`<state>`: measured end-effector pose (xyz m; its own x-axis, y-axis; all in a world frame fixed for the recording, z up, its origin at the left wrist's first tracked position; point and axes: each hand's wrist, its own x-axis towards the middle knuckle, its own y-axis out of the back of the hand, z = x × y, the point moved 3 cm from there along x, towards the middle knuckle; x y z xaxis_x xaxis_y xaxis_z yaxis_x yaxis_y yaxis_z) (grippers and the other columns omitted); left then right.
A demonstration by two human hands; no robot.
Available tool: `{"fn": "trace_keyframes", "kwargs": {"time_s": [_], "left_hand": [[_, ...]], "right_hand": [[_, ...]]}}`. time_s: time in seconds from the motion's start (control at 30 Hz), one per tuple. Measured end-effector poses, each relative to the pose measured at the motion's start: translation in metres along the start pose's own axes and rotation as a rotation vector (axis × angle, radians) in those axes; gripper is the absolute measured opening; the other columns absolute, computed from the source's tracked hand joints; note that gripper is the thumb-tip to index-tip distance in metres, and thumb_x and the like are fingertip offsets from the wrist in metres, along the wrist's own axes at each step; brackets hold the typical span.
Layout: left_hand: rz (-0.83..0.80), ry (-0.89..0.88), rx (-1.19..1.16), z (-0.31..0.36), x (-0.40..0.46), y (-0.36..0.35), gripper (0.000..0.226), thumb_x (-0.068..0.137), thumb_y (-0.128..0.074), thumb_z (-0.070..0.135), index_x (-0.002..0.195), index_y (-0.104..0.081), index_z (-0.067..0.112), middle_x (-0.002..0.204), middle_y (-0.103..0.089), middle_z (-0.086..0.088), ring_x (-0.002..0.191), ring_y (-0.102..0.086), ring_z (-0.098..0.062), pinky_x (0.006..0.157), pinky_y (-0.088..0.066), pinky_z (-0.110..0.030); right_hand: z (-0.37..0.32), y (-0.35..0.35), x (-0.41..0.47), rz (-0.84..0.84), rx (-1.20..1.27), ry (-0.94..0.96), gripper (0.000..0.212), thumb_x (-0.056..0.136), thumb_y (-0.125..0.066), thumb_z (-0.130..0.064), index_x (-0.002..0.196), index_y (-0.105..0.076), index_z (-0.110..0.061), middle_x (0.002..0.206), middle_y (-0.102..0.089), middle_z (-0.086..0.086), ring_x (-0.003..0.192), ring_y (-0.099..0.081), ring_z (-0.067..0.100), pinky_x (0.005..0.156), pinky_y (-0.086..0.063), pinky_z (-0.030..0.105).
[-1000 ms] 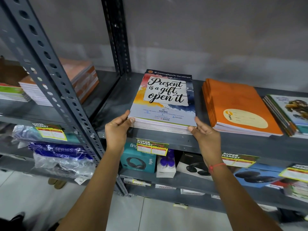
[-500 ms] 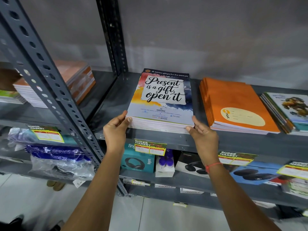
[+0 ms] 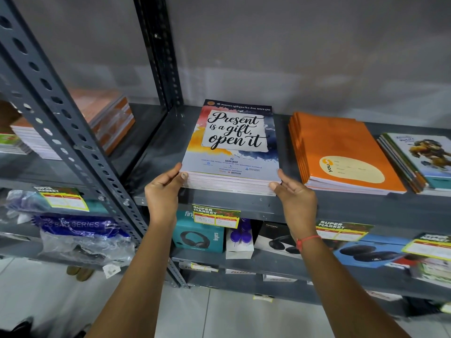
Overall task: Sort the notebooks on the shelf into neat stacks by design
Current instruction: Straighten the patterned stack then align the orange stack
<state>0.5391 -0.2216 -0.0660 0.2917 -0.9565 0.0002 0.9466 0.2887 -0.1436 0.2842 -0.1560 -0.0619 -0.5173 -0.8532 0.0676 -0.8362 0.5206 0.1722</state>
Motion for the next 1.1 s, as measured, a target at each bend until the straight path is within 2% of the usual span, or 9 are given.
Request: {"fn": "trace_keyframes", "kwargs": {"time_s": [0.3, 0.43, 0.53, 0.63, 0.7, 0.8, 0.87, 0.97, 1.1], "left_hand": [[-0.006, -0.012, 0.03, -0.001, 0.002, 0.003, 0.033, 0.081, -0.066, 0.003, 0.114, -0.064, 0.004, 0.091, -0.069, 0.01, 0.071, -0.066, 0.012, 0.063, -0.049, -0.001], [0.003, 0.008, 0.061, 0.004, -0.001, 0.002, 0.034, 0.082, -0.065, 0.005, 0.116, -0.063, 0.007, 0.103, -0.069, 0.001, 0.077, -0.065, 0.005, 0.065, -0.05, -0.002], [0.061, 0.023, 0.152, 0.014, -0.015, -0.002, 0.033, 0.085, -0.062, 0.007, 0.119, -0.062, 0.007, 0.116, -0.067, -0.006, 0.096, -0.064, -0.012, 0.086, -0.052, -0.018], [0.248, -0.198, 0.464, 0.027, -0.05, -0.02, 0.034, 0.089, -0.054, 0.003, 0.122, -0.06, 0.007, 0.128, -0.061, -0.013, 0.113, -0.059, -0.022, 0.1, -0.045, -0.033], [0.216, -0.407, 0.482, 0.034, -0.079, -0.051, 0.038, 0.089, -0.053, -0.001, 0.126, -0.055, 0.005, 0.135, -0.054, -0.01, 0.124, -0.048, -0.016, 0.107, -0.037, -0.031], [-0.037, -0.513, 0.471, 0.033, -0.108, -0.109, 0.039, 0.089, -0.055, 0.005, 0.128, -0.053, 0.006, 0.129, -0.05, 0.004, 0.124, -0.045, -0.01, 0.106, -0.035, -0.024], [-0.189, -0.44, 0.412, 0.028, -0.122, -0.146, 0.038, 0.09, -0.055, 0.01, 0.128, -0.054, 0.007, 0.128, -0.053, 0.004, 0.122, -0.047, -0.008, 0.103, -0.035, -0.014], [-0.272, -0.322, 0.401, 0.013, -0.13, -0.186, 0.039, 0.092, -0.053, 0.014, 0.13, -0.051, 0.007, 0.135, -0.054, -0.005, 0.122, -0.044, -0.005, 0.097, -0.03, 0.002], [-0.274, -0.119, 0.396, -0.005, -0.132, -0.218, 0.045, 0.095, -0.047, 0.024, 0.138, -0.041, 0.012, 0.131, -0.055, -0.002, 0.115, -0.048, -0.009, 0.097, -0.038, -0.022]], "right_hand": [[0.004, 0.001, 0.003, 0.003, 0.052, -0.012, 0.038, 0.084, -0.066, -0.011, 0.122, -0.063, -0.01, 0.122, -0.066, 0.003, 0.072, -0.053, -0.033, 0.067, -0.039, -0.01], [0.002, 0.003, 0.002, -0.019, 0.028, -0.017, 0.039, 0.085, -0.065, -0.012, 0.124, -0.061, -0.011, 0.125, -0.064, 0.003, 0.079, -0.055, -0.026, 0.068, -0.037, -0.012], [-0.003, 0.005, -0.002, -0.08, 0.024, -0.019, 0.042, 0.086, -0.064, -0.012, 0.127, -0.058, -0.011, 0.129, -0.062, 0.006, 0.098, -0.057, -0.007, 0.076, -0.039, -0.009], [-0.005, 0.018, -0.009, -0.112, 0.099, -0.048, 0.039, 0.086, -0.064, -0.014, 0.124, -0.06, -0.01, 0.123, -0.067, 0.006, 0.097, -0.062, -0.002, 0.09, -0.05, 0.012], [-0.003, 0.039, -0.015, -0.066, 0.111, -0.046, 0.032, 0.086, -0.064, -0.018, 0.117, -0.067, -0.012, 0.108, -0.073, -0.001, 0.095, -0.066, 0.005, 0.096, -0.052, 0.031], [-0.008, 0.089, -0.015, 0.146, -0.054, 0.218, 0.023, 0.088, -0.06, -0.022, 0.109, -0.067, -0.027, 0.09, -0.069, -0.027, 0.084, -0.063, -0.009, 0.085, -0.047, 0.006], [-0.009, 0.132, -0.005, 0.337, -0.103, 0.34, 0.031, 0.089, -0.058, -0.019, 0.119, -0.062, -0.018, 0.115, -0.065, -0.009, 0.109, -0.057, 0.008, 0.094, -0.042, 0.009], [0.004, 0.186, 0.028, 0.347, -0.047, 0.168, 0.061, 0.09, -0.057, -0.029, 0.145, -0.034, -0.016, 0.153, -0.035, 0.004, 0.14, -0.032, 0.018, 0.114, -0.029, 0.034], [0.021, 0.212, 0.059, 0.082, -0.024, -0.054, 0.061, 0.093, -0.047, -0.039, 0.148, -0.026, -0.024, 0.156, -0.029, -0.001, 0.136, -0.027, 0.009, 0.109, -0.021, 0.027]]}}
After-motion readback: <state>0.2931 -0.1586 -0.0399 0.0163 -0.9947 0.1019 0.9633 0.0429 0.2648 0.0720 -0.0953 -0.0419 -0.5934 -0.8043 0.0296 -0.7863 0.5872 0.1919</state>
